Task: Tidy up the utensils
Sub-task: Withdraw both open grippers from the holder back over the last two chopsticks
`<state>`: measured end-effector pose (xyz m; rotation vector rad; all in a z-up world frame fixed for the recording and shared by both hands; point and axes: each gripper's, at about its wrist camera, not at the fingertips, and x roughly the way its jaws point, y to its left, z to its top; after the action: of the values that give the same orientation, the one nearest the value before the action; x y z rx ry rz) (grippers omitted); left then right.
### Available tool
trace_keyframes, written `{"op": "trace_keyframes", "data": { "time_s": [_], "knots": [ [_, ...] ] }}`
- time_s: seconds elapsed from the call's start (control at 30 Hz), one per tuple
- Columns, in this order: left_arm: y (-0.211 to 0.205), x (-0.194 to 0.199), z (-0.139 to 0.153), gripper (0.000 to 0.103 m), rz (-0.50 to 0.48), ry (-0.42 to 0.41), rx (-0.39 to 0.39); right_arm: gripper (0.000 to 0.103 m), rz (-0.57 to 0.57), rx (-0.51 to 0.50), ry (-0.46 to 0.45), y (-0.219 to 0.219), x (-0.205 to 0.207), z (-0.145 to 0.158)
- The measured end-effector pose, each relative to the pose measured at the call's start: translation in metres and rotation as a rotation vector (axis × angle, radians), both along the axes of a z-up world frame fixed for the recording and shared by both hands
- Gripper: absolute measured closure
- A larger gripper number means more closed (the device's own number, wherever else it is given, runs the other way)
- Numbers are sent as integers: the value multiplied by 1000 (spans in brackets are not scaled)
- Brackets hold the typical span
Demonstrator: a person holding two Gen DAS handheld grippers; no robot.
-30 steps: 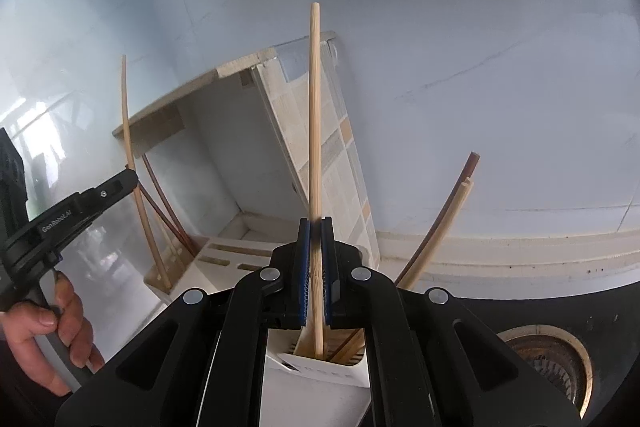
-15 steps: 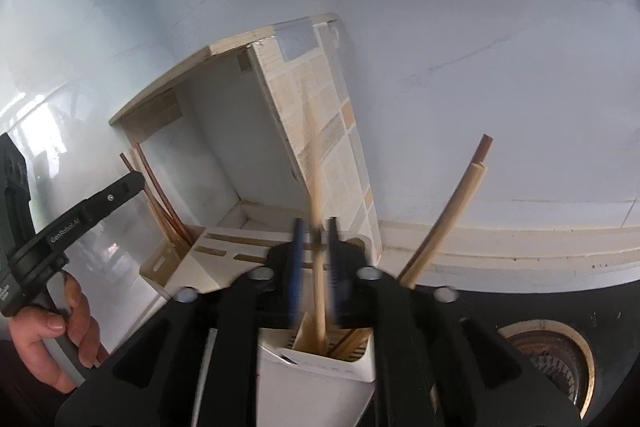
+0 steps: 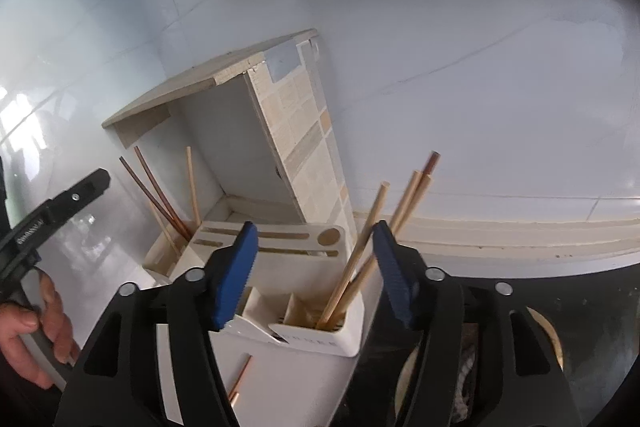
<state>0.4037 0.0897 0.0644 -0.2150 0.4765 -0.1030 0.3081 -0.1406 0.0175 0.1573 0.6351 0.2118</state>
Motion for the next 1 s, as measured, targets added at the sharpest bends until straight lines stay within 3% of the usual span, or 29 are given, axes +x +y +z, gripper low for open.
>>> {"op": "trace_keyframes", "data": {
  "time_s": [0.27,0.5,0.9,1.0],
  "knots": [
    [-15,-11,-2,56,-52,24,99,37,-37,10,47,-16,-15,-11],
    [-21,-19,-18,51,-88,98,118,32,-26,2,90,-17,-26,-24],
    [-21,-36,-76,49,-128,298,143,26,17,-29,163,-7,-45,-43],
    [-23,-47,-91,50,-121,346,201,25,31,-48,180,-4,-50,-49]
  ]
}}
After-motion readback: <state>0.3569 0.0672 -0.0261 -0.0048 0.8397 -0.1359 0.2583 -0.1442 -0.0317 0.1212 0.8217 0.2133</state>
